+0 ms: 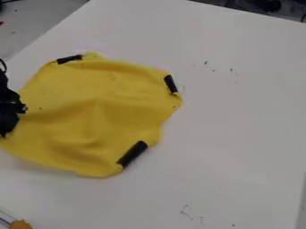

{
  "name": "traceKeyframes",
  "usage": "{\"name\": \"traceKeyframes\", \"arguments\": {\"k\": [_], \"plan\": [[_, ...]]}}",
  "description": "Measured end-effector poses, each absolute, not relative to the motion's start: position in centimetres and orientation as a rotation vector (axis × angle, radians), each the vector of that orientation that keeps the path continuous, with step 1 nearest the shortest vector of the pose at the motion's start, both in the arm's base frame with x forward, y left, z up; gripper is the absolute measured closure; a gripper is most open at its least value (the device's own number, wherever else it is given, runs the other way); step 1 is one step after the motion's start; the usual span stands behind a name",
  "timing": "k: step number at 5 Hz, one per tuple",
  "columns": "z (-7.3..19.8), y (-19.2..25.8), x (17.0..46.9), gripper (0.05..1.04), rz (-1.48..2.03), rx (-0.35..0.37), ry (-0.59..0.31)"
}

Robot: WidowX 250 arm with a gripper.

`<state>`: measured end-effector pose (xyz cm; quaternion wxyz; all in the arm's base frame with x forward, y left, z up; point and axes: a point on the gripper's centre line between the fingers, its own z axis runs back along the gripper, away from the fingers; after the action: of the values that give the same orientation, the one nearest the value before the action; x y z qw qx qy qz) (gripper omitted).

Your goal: Unfold the cloth from bottom left

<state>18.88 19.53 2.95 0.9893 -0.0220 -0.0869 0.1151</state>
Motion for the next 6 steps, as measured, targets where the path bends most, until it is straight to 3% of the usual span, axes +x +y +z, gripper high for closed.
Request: {"name": "traceKeyframes", "arguments": {"k": [2,3,4,5,6], "plan": [[2.2,20.5,16.9,0.973,0.202,-0.029,-0.143],[1.8,20.9,16.9,0.793,0.181,0.041,-0.115],[2.0,20.5,17.4,0.507,0.172,0.087,-0.071],[3.8,20.8,17.1,0.211,0.199,0.169,-0.051],[5.0,21.2,16.6,0.073,0.219,0.211,-0.038]]}}
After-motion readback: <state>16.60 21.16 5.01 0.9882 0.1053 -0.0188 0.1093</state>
